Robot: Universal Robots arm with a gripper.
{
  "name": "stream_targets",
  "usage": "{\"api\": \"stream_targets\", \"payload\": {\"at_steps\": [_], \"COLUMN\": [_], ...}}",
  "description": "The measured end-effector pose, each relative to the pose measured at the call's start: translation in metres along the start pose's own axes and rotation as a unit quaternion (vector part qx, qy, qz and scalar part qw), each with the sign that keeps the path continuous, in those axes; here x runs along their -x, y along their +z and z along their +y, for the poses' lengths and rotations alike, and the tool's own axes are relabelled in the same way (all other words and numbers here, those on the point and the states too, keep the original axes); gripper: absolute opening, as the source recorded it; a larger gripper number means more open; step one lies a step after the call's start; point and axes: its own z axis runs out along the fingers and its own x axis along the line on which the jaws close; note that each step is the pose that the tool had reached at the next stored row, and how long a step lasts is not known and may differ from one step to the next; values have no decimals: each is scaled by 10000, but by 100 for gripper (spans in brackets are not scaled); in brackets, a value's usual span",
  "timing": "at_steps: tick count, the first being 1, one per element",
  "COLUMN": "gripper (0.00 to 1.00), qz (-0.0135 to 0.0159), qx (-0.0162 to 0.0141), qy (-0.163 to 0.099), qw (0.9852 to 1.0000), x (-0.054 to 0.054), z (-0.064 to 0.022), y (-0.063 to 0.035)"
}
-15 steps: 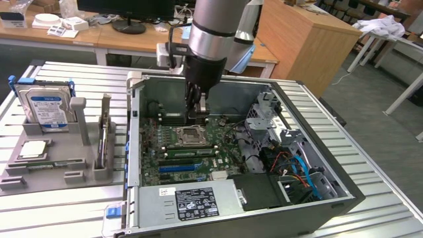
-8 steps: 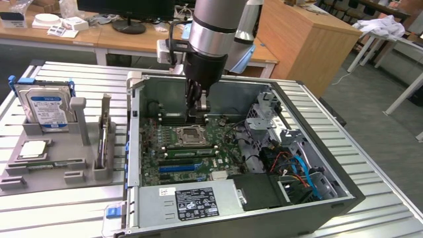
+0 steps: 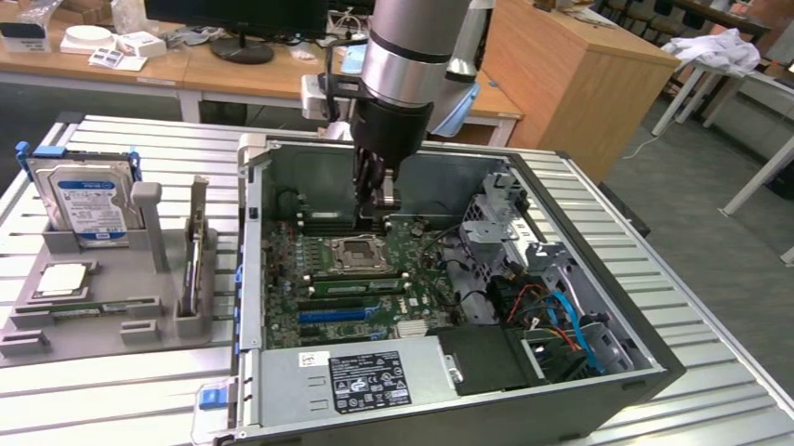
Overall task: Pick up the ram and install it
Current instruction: 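Press down the ram until it locks into place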
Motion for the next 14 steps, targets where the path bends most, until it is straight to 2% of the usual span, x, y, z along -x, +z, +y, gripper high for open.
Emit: {"api": "stream_targets", "payload": {"at_steps": [14], "gripper": [11], "qz": [0], "qx": [0], "qy": [0], "qw": [10000], "x": [-1], "z": [-222], "y": [-7]}}
